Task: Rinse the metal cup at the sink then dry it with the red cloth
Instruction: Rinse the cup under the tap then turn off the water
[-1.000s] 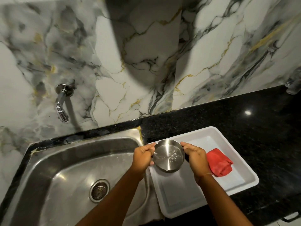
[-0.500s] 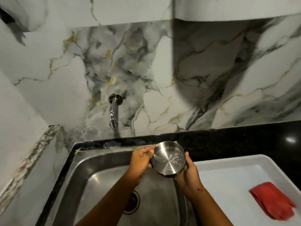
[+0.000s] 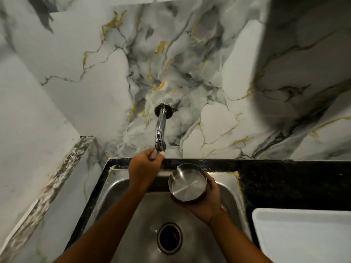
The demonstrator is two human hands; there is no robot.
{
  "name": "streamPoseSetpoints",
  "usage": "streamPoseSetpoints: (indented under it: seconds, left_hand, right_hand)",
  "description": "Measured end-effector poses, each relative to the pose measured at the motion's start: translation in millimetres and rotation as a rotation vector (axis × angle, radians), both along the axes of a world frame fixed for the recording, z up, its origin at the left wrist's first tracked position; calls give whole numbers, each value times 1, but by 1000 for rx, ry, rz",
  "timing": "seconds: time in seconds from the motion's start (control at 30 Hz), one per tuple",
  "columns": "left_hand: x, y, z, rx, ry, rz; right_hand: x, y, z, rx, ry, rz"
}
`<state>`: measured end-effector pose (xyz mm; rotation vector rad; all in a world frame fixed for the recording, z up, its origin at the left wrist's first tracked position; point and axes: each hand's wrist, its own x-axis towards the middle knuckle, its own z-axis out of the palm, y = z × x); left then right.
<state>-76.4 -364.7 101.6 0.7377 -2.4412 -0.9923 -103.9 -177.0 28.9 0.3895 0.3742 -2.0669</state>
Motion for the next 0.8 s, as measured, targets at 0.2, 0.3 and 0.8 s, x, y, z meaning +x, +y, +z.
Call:
streamPoseSetpoints:
  seconds: [0.2, 0.3, 0.8]
  left_hand:
    - [-36, -10, 24, -196, 75, 35]
    - [-44, -9, 23, -176, 76, 60]
    - [-51, -36, 23, 14, -26, -253]
  right_hand:
    - [-22, -41, -17, -19, -60, 55]
    - [-29, -56, -26, -33, -48, 64]
    - [-42, -84, -35, -100, -26, 122]
